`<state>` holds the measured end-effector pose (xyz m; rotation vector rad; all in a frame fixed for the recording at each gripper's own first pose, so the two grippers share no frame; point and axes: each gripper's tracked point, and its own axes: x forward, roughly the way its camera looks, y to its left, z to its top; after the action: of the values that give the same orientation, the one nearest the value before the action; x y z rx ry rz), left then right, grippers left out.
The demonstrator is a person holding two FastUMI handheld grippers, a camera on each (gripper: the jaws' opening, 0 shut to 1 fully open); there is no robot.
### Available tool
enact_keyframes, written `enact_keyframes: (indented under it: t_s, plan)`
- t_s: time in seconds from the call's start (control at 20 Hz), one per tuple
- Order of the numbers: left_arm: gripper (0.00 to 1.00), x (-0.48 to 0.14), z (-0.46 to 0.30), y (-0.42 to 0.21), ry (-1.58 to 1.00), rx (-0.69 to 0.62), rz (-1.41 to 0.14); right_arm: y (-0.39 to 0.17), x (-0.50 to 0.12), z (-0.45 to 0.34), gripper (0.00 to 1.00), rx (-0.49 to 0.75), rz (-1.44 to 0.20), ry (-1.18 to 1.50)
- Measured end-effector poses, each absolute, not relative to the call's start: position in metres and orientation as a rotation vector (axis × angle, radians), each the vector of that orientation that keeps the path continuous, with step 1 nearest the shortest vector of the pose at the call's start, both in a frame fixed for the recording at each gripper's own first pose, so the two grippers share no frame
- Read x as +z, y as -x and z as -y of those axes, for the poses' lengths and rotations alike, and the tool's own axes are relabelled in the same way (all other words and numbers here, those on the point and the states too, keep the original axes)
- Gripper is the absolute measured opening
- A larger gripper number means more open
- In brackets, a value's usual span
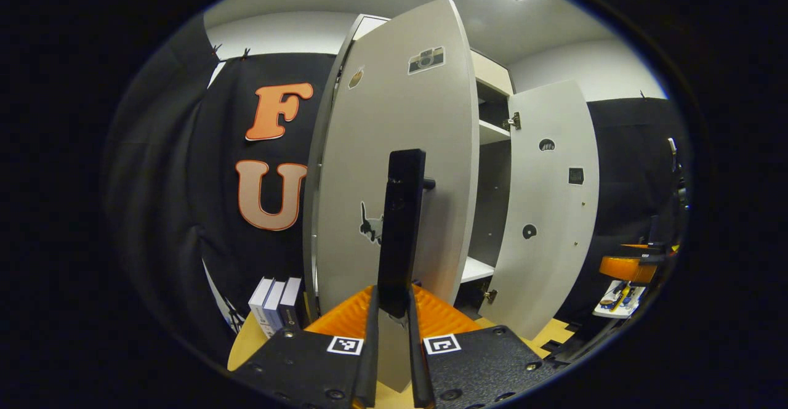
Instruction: Open the right door of the double-door shoe cabinet with the right hand, and open the left door with the left hand.
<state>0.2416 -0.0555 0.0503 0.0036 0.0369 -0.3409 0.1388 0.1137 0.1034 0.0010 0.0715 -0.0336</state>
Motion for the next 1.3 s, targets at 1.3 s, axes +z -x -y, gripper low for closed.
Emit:
enact_keyframes:
  t_s: [1.3]
  plan:
    - [0.0, 0.068, -0.015, -0.224, -0.012, -0.094, 0.021, -0.131, 0.105, -0.14, 0.99, 0.046, -0.068, 0.001]
